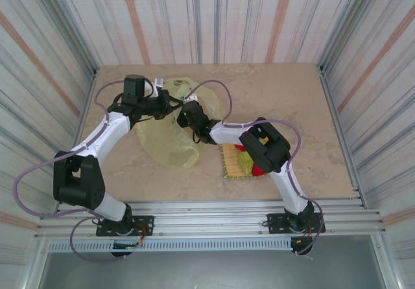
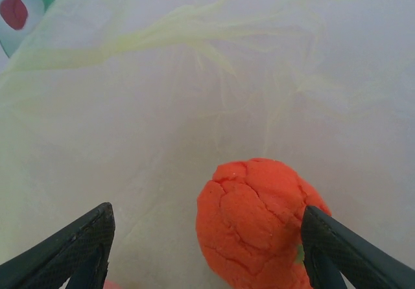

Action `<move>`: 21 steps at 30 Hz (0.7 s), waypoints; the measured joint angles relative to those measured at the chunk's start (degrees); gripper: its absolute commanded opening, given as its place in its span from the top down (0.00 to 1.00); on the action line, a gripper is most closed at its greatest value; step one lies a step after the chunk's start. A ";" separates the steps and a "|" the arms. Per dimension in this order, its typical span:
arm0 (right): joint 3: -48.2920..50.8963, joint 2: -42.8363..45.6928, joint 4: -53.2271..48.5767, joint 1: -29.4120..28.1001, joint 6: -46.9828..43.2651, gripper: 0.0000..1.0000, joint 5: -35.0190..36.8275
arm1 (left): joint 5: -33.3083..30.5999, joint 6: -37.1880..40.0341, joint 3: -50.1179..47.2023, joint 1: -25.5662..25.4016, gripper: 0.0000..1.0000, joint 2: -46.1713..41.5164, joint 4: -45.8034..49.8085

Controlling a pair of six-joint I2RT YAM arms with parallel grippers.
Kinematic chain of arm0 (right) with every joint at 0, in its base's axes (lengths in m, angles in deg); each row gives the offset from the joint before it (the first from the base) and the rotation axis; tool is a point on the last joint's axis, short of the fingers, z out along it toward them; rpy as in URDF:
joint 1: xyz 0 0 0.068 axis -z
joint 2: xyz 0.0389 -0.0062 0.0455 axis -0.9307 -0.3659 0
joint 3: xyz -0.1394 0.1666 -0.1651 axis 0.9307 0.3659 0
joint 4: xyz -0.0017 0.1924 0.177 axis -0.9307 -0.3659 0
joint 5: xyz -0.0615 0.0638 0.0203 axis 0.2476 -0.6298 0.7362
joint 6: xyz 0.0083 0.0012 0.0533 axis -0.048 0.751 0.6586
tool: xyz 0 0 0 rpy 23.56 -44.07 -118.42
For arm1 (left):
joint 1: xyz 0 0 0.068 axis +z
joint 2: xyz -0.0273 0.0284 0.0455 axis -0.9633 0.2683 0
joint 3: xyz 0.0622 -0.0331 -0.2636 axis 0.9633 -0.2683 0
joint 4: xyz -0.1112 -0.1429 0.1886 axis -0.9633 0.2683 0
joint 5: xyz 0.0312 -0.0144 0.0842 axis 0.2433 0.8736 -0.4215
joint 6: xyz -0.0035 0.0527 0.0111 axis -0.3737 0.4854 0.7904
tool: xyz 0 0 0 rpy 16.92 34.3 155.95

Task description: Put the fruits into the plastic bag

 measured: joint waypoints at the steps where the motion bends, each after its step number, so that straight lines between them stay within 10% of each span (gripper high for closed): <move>1: 0.46 0.07 -0.04 0.09 0.00 0.24 -0.50 | 0.04 0.00 0.00 0.00 1.00 0.00 0.00; 21: 14.91 17.07 -8.76 -0.33 -4.63 0.24 -12.70 | -0.39 0.04 0.00 0.07 1.00 0.00 0.33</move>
